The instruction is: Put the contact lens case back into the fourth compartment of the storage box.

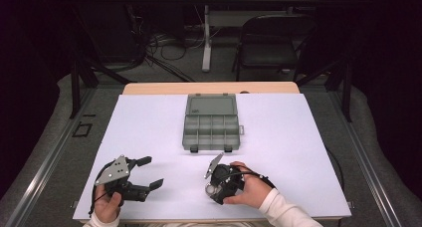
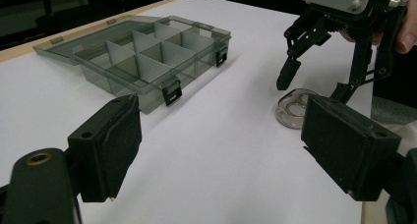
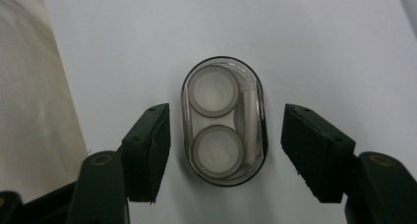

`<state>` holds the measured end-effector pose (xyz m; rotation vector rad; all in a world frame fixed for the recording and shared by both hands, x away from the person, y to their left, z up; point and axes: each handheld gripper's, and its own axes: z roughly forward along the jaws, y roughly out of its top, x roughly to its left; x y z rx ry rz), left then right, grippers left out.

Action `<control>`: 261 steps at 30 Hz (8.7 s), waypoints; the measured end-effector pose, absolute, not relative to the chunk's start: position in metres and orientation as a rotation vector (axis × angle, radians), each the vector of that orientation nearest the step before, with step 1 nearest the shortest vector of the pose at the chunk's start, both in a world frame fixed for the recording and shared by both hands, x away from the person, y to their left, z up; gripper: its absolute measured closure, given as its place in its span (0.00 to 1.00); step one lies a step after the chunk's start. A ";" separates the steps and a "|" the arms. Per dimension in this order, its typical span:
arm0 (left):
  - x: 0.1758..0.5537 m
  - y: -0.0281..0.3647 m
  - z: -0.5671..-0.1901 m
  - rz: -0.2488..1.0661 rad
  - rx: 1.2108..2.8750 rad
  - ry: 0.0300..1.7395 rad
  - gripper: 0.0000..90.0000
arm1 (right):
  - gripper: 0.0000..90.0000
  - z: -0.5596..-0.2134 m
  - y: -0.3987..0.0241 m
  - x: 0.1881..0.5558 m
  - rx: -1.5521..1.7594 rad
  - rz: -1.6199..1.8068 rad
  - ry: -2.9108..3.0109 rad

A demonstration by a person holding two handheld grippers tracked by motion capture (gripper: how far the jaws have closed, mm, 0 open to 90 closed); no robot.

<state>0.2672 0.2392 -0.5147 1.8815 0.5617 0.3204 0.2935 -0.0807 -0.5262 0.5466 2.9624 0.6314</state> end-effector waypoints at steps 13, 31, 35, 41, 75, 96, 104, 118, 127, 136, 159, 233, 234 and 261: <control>0.267 0.239 -0.515 0.322 1.883 0.563 0.18 | 0.45 -0.531 -0.075 0.296 0.541 0.601 3.004; 0.267 0.239 -0.515 0.322 1.886 0.562 0.18 | 0.53 -0.532 -0.074 0.298 0.528 0.565 3.008; 0.267 0.239 -0.515 0.322 1.887 0.562 0.18 | 0.53 -0.532 -0.073 0.298 0.513 0.561 3.010; 0.267 0.239 -0.515 0.322 1.887 0.562 0.18 | 0.54 -0.531 -0.073 0.298 0.504 0.547 3.017; 0.267 0.239 -0.515 0.324 1.891 0.566 0.18 | 0.54 -0.524 -0.074 0.303 0.512 0.566 3.020; 0.268 0.239 -0.515 0.315 1.892 0.562 0.18 | 0.54 -0.510 -0.083 0.310 0.693 0.743 2.912; 0.268 0.239 -0.515 0.327 1.895 0.569 0.18 | 0.54 -0.503 -0.087 0.314 0.734 0.849 2.834; 0.268 0.239 -0.515 0.323 1.891 0.567 0.18 | 0.54 -0.490 -0.096 0.323 0.833 1.027 2.668; 0.268 0.239 -0.515 0.328 1.894 0.571 0.18 | 0.54 -0.485 -0.101 0.329 0.893 1.062 2.637; 0.268 0.239 -0.515 0.322 1.893 0.567 0.18 | 0.54 -0.473 -0.112 0.349 1.006 1.110 2.589; 0.268 0.239 -0.515 0.324 1.896 0.567 0.18 | 0.54 -0.458 -0.138 0.398 1.221 1.086 2.495; 0.274 0.237 -0.517 0.313 1.900 0.572 0.18 | 0.54 -0.499 -0.144 0.490 1.456 0.955 2.417; 0.274 0.237 -0.517 0.313 1.901 0.572 0.18 | 0.54 -0.499 -0.144 0.490 1.461 0.942 2.422; 0.275 0.236 -0.517 0.314 1.904 0.569 0.18 | 0.54 -0.502 -0.143 0.491 1.438 0.936 2.408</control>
